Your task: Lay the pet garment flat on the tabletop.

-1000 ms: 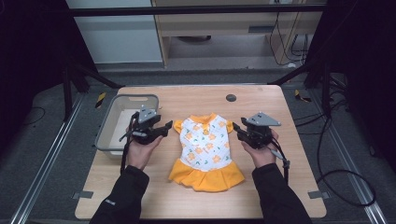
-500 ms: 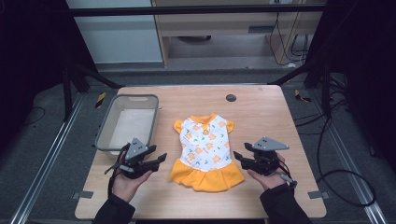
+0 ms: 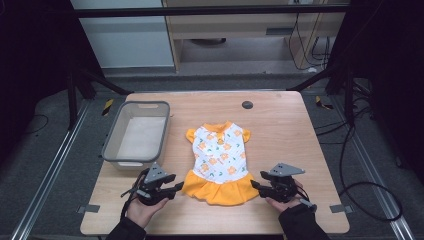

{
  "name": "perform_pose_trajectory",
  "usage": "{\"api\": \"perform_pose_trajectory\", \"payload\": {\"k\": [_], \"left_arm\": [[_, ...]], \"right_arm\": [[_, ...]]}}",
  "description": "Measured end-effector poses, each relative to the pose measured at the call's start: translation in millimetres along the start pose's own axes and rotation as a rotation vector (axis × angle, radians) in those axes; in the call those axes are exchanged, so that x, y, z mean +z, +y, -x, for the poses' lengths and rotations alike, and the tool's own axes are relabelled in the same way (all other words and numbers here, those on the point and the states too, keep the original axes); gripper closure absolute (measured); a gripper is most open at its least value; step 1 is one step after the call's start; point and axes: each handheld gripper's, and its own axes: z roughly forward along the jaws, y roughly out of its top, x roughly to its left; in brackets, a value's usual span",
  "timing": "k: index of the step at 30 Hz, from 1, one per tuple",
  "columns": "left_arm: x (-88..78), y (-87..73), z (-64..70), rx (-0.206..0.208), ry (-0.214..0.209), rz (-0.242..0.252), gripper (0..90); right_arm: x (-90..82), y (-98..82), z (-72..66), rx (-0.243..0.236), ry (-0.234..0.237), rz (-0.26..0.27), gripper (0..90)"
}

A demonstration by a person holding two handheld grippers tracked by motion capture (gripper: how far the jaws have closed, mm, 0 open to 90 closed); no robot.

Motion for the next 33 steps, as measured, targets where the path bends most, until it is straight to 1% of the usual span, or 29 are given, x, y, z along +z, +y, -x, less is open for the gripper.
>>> {"api": "perform_pose_trajectory", "payload": {"k": [2,4,7,9,12,14,16,17,19,20,21,22,24,26,28,30,33], "left_arm": [[3.9,0.7,3.1,0.005,-0.008,-0.013,59.9],[6.3,0.9,5.9,0.013,-0.011,-0.022,62.7],[10.8,-0.5,8.5,0.013,-0.018,-0.052,67.2],[13.9,-1.5,8.9,0.018,-0.013,-0.076,72.7],[17.3,-1.6,7.4,0.009,-0.018,-0.097,79.7],[19.3,-1.6,5.8,0.001,-0.025,-0.112,84.5],[20.5,-1.6,4.6,-0.003,-0.025,-0.120,86.4],[20.4,-1.7,4.5,-0.007,-0.027,-0.123,86.9],[19.3,-1.4,5.5,-0.001,-0.022,-0.129,87.8],[18.5,-1.2,6.2,0.005,-0.015,-0.131,88.0],[17.2,-1.1,7.3,0.001,-0.007,-0.131,88.0],[15.6,-0.9,7.8,0.002,-0.007,-0.131,88.1],[12.6,-1.1,9.6,0.008,-0.006,-0.136,88.3],[10.2,-2.4,12.3,0.002,-0.014,-0.138,88.3],[9.8,-4.4,16.1,0.004,-0.010,-0.147,88.3],[12.0,-6.5,19.2,0.015,0.002,-0.165,88.1],[14.8,-8.0,19.7,0.032,0.019,-0.170,86.5]], "right_arm": [[3.8,-2.8,-1.1,0.001,0.009,-0.024,52.2],[8.0,-4.6,-2.8,-0.010,0.015,-0.050,55.2],[13.7,-6.4,-4.9,-0.017,0.018,-0.079,58.5],[16.6,-6.9,-6.6,-0.010,0.022,-0.101,60.2],[18.0,-6.5,-7.1,-0.019,0.026,-0.111,66.2],[17.2,-5.6,-7.1,-0.012,0.030,-0.119,72.8],[16.8,-5.0,-6.2,-0.012,0.041,-0.121,78.7],[16.1,-4.5,-6.0,-0.011,0.050,-0.126,80.9],[15.1,-3.5,-5.9,-0.011,0.059,-0.132,83.4],[14.1,-2.9,-6.3,-0.006,0.067,-0.135,83.7],[12.9,-2.0,-5.9,-0.012,0.073,-0.136,83.8],[10.7,-0.9,-6.1,-0.008,0.075,-0.134,83.8],[4.7,1.7,-4.6,-0.002,0.088,-0.114,83.8],[-1.9,3.9,-2.1,0.002,0.093,-0.094,83.6],[-5.4,3.6,0.5,0.012,0.088,-0.092,83.3],[-3.6,0.6,2.5,0.017,0.082,-0.118,82.3],[3.9,-4.3,1.9,-0.004,0.060,-0.171,76.8]]}}
